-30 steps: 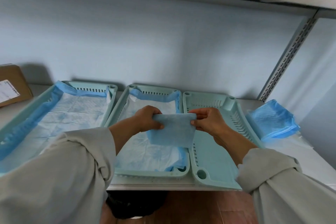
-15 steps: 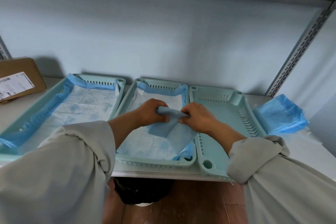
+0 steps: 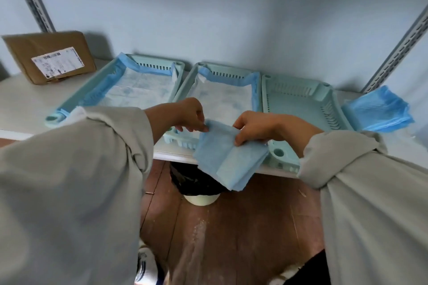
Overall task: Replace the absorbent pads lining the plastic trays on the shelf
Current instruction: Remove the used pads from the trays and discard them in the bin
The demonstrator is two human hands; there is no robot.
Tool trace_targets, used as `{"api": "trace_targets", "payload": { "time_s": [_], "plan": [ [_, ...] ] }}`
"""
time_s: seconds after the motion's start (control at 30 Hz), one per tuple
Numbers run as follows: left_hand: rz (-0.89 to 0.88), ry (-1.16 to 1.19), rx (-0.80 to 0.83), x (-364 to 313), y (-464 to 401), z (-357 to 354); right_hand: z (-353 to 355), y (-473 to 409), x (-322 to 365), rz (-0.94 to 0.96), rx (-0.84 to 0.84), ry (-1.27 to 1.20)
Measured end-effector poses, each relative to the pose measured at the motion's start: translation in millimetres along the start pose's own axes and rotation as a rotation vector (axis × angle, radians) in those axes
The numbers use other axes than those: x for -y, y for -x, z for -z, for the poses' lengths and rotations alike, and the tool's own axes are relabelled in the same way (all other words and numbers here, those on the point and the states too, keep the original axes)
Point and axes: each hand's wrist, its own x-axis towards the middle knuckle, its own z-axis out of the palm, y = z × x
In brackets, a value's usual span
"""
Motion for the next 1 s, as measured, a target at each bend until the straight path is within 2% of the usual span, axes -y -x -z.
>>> {"api": "trace_targets", "payload": {
  "time_s": [0.07,0.2,0.37,0.53,0.63,0.77,0.83,0.9,0.93,1.0],
  "plan": [
    [0.095,-0.017,0.045,9.5,9.8,-9.0,-18.8,1.8,1.8,-0.029,0.042,0.094],
    [0.154,0.01,0.238,19.5,17.9,-30.4,-46.6,-4.2,11.7,-0.054,-0.028,0.153],
    [0.198,-0.246,0.405,33.5,14.8,-67.5,-65.9,-13.5,13.4,-0.068,-0.039,0.321],
    [0.205,-0.179,0.381,50.2,-1.9,-104.1,-81.0,-22.0,8.8,-0.08,0.011,0.548],
    [0.207,-0.133,0.334,56.3,-14.1,-117.0,-85.9,-29.5,9.2,-0.076,0.018,0.587],
    [0.206,-0.108,0.35,69.9,-28.0,-127.4,-93.9,-37.4,6.3,-0.044,-0.013,0.614],
    [0.22,-0.137,0.418,82.7,-36.7,-138.4,-97.9,-39.5,3.8,-0.029,-0.013,0.624],
    [0.158,-0.188,0.513,91.9,-40.6,-153.0,-99.0,-42.9,1.5,-0.028,-0.007,0.616],
    [0.124,-0.193,0.509,93.6,-40.1,-159.0,-98.2,-45.7,0.3,-0.031,-0.008,0.61],
    [0.059,-0.218,0.393,99.0,-41.4,-172.7,-96.4,-50.6,-0.9,-0.036,-0.004,0.6]
  ]
}}
